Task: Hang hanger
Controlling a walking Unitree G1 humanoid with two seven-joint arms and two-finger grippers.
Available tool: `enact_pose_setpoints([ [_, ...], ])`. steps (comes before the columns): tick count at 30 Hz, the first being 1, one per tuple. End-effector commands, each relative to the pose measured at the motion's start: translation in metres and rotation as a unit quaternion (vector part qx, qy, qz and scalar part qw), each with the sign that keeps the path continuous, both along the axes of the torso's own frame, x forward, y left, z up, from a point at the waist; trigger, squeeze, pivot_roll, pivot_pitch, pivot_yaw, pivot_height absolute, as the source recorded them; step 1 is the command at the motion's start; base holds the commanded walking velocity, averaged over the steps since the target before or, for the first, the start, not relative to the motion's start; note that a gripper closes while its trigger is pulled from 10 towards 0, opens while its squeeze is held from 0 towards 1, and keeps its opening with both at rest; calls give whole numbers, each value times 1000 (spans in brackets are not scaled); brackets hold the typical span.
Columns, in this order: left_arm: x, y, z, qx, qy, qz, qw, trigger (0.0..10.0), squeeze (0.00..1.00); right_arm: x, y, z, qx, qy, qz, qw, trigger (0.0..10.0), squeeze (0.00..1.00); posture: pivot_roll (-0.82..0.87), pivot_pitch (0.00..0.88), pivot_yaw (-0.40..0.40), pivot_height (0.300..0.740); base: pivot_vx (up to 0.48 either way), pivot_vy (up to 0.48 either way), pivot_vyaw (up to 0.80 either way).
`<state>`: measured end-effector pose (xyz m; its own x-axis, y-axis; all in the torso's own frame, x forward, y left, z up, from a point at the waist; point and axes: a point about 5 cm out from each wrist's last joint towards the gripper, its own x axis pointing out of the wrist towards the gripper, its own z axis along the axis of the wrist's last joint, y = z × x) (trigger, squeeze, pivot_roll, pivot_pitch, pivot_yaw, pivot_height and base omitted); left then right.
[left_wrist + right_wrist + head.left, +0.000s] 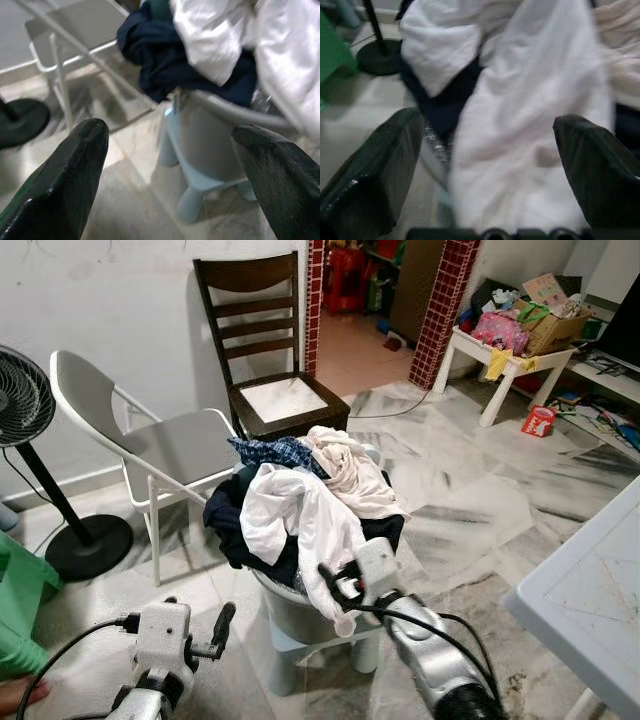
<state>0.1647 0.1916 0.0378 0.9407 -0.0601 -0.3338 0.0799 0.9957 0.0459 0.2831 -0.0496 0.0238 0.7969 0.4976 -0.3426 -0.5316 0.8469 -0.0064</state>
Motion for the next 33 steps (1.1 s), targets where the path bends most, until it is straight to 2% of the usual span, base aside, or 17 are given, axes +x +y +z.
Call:
enact_pose_setpoints([
  [1,-4,2,6,8,-5,3,1000,10000,0,5,5,3,-5,3,-4,1000,10000,0,209,81,-87,740,0,0,0],
  [5,-15,2,6,8,1,13,1000,10000,0,10,18,6,1,8,-20,1000,10000,0,231,93,-95,740,0,0,0],
  [6,-17,2,7,8,1,16,1000,10000,0,13,18,9,-5,-6,-26,1000,10000,0,244,97,-100,740,0,0,0],
  [9,-19,3,9,9,-3,23,1000,10000,0,16,19,10,-1,-8,-43,999,10000,0,251,100,-100,740,0,0,0],
  [13,-21,4,14,13,-6,27,1000,10000,0,20,10,7,-17,-3,-101,995,10000,0,252,106,-96,740,0,0,0],
  [18,-17,3,21,16,-12,21,1000,10000,0,22,7,6,-9,7,-125,992,10000,0,257,115,-89,740,0,0,0],
  [22,-8,0,31,8,-33,17,999,10000,0,27,7,14,36,-4,-114,993,10000,0,244,106,-86,740,0,0,0],
  [24,-4,0,34,6,-44,21,999,10000,0,29,2,18,42,-24,-107,993,10000,0,226,92,-83,740,0,0,0],
  [27,2,0,34,12,-49,26,998,10000,0,29,-15,23,59,-48,-107,991,10000,0,198,72,-78,740,0,0,0],
  [28,4,-2,33,8,-51,20,998,10000,0,28,-26,23,56,-59,-111,990,10000,0,188,65,-77,740,0,0,0],
  [30,8,-4,33,5,-56,15,998,10000,0,27,-36,23,52,-66,-119,989,10000,0,170,51,-74,740,0,0,0],
  [31,14,-7,35,0,-63,9,998,10000,0,24,-53,23,47,-76,-135,987,10000,0,156,41,-73,740,0,0,0],
  [33,18,-10,36,-6,-68,4,998,10000,0,22,-63,23,46,-80,-145,985,10000,0,143,31,-70,740,0,0,0],
])
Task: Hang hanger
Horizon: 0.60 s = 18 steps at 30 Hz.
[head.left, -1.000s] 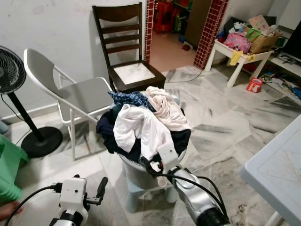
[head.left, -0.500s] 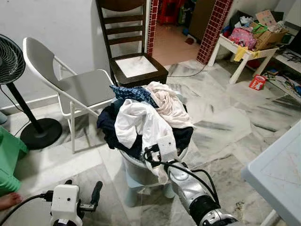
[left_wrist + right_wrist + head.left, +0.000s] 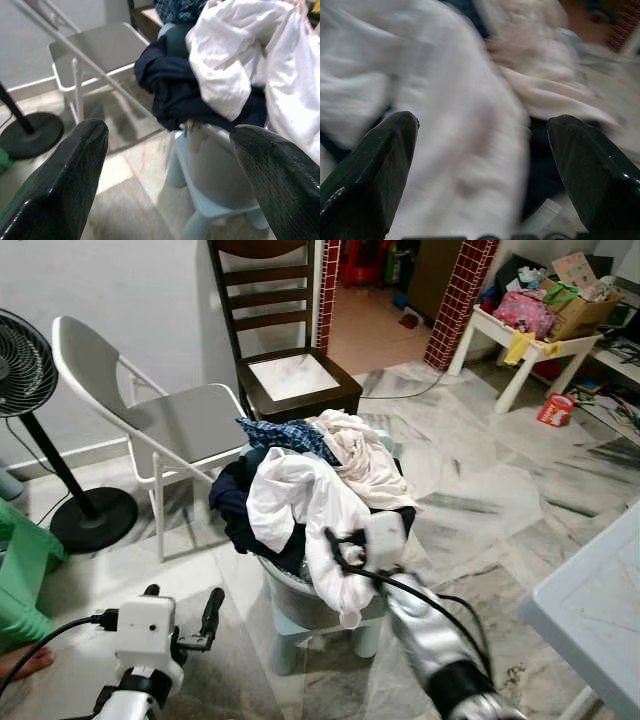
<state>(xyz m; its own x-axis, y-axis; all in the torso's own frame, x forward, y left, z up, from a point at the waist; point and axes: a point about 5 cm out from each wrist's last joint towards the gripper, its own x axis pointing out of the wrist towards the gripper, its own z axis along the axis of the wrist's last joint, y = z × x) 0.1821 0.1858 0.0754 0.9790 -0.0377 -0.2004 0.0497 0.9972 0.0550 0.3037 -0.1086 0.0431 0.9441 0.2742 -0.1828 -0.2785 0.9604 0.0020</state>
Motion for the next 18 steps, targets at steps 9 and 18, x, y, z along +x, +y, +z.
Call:
enact_pose_setpoints([
  [9,14,-11,4,-33,-22,-36,999,10000,0,-5,-40,12,7,-20,-57,998,10000,0,99,16,-49,740,94,0,0],
  [18,20,-13,0,-37,-19,-54,998,10000,0,-9,-36,15,5,-22,-59,998,10000,0,75,6,-33,740,391,0,0],
])
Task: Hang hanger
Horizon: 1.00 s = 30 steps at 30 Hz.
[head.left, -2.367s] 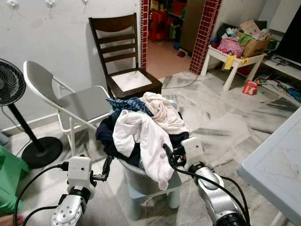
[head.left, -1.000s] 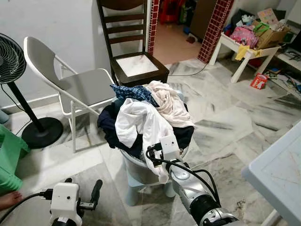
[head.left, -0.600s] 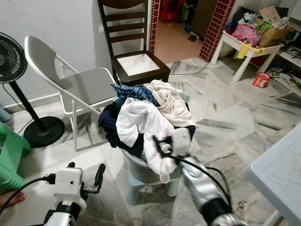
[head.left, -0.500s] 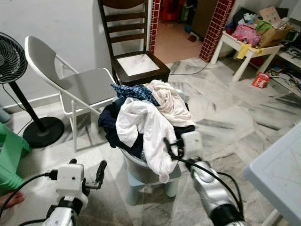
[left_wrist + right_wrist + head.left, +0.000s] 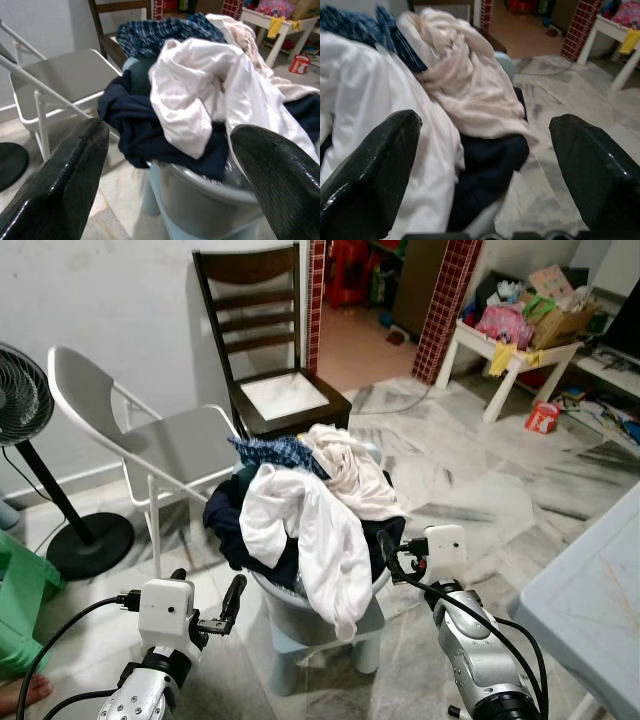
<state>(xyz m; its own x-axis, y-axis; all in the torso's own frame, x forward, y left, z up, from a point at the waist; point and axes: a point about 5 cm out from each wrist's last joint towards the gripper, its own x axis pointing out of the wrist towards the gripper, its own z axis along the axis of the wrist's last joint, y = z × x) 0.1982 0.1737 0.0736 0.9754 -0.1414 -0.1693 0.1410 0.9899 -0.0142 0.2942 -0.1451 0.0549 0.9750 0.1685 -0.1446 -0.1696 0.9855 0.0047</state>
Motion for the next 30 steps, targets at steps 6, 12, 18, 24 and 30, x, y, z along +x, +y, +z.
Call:
enact_pose_setpoints([
  [6,6,-2,1,-3,-9,-13,1000,10000,0,-1,0,5,1,-3,-6,1000,10000,0,68,4,-30,740,437,0,0],
  [12,10,-3,-3,-3,-7,-13,1000,10000,0,-1,1,6,-3,-4,-4,1000,10000,0,63,0,-39,740,435,0,0],
  [18,10,-1,-9,3,-4,1,1000,10000,0,1,2,8,-9,-5,5,1000,10000,0,64,1,-52,740,203,0,0],
  [24,6,1,-13,4,1,10,1000,10000,0,2,3,7,-17,1,15,1000,10000,0,71,5,-61,740,0,0,0],
  [30,4,2,-17,6,8,16,1000,10000,0,3,6,7,-20,3,27,999,10000,0,82,7,-71,740,0,0,0],
])
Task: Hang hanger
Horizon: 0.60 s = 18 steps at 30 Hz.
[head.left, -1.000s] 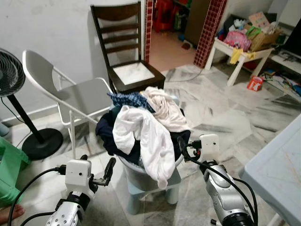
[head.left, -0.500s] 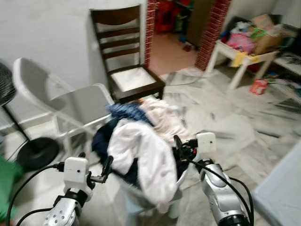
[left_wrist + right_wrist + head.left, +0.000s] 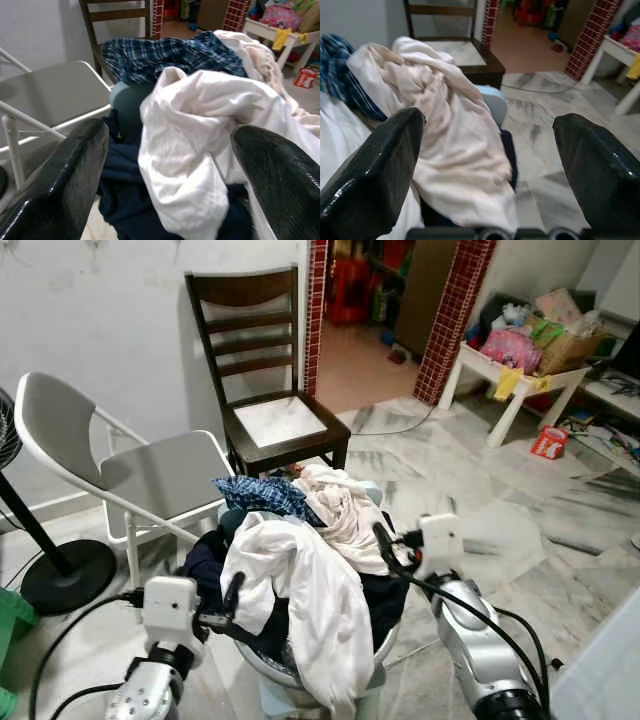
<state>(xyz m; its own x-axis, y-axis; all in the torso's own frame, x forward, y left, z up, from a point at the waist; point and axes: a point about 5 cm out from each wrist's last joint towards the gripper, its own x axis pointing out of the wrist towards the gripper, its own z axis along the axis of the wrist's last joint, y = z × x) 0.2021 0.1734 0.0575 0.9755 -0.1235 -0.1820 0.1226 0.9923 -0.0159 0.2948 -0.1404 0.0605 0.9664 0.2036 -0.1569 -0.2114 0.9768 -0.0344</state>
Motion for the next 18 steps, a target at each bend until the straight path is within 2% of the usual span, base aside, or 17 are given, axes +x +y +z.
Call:
enact_pose_setpoints([
  [1,-1,3,-1,6,0,7,1000,10000,0,3,2,1,-1,2,9,1000,10000,0,84,7,-74,740,0,0,0],
  [7,-3,6,-5,18,11,27,999,10000,0,6,6,1,-6,6,24,1000,10000,0,93,8,-78,740,0,0,0],
  [18,-4,4,-6,15,12,35,999,10000,0,7,11,-1,-9,10,39,999,10000,0,99,11,-83,740,0,0,0],
])
